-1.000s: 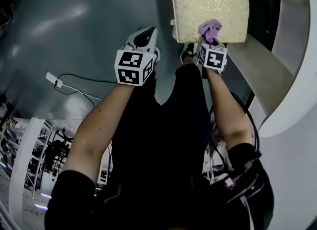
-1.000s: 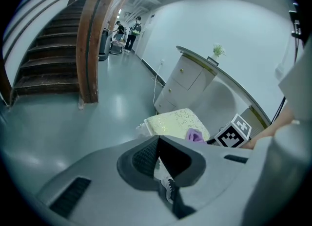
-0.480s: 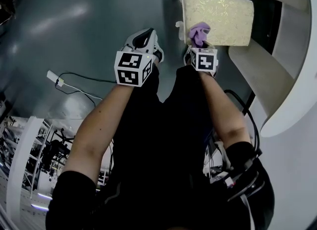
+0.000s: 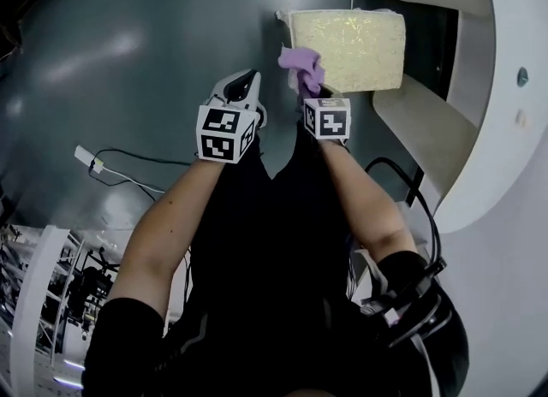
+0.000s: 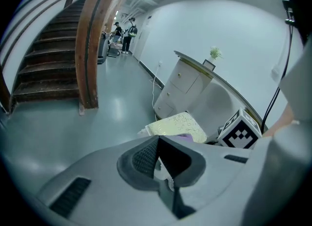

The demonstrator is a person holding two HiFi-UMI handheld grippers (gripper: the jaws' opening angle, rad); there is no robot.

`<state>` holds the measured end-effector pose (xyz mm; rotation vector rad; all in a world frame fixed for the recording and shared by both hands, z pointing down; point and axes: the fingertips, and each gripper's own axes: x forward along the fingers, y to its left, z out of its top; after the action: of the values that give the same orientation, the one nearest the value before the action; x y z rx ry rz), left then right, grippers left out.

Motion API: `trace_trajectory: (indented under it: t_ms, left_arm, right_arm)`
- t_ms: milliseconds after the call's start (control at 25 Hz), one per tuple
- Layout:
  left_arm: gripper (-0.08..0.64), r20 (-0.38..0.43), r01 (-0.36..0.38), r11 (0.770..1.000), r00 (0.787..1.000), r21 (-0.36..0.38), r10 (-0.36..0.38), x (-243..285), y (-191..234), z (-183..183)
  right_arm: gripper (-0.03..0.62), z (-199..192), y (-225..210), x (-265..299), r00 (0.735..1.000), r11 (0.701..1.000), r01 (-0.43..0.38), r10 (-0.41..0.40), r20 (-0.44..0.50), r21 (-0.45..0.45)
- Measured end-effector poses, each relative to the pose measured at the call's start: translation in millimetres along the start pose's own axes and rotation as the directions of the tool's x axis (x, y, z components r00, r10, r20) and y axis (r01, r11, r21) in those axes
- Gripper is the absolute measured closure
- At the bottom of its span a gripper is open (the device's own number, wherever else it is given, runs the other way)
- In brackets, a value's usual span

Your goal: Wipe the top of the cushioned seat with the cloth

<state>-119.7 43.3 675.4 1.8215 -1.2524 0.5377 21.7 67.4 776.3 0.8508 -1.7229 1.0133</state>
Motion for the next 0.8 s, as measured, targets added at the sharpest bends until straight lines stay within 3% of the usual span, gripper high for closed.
trace_trajectory:
  t_ms: [400,680,800]
  left_arm:
    - [0.557,-0.008,0.019,1.0,1.0,-0.004,-0.019,72.6,-91.3,35.5]
    - [0.557,-0.002,0.009,0.999,1.0,-0.045,-0.009,112.0,-133.4,53.3]
    - [0.557,-0.013,-0.012,0.997,1.0,-0.074,0.011,128.0,-138.2,48.3]
  right_arm:
    - [0.492,36.7,-163.4,-53.5,0.994,0.998,0.06,-0.062,0.094,0.031]
    - [0.492,41.8,-280.1,-64.2,0.979,0.98,0.185,-0.19,0.069,0.076]
    - [0.492,37.6,-308.4,-52.9,0.979,0.975,0.191,-0.198,0.054,0.111]
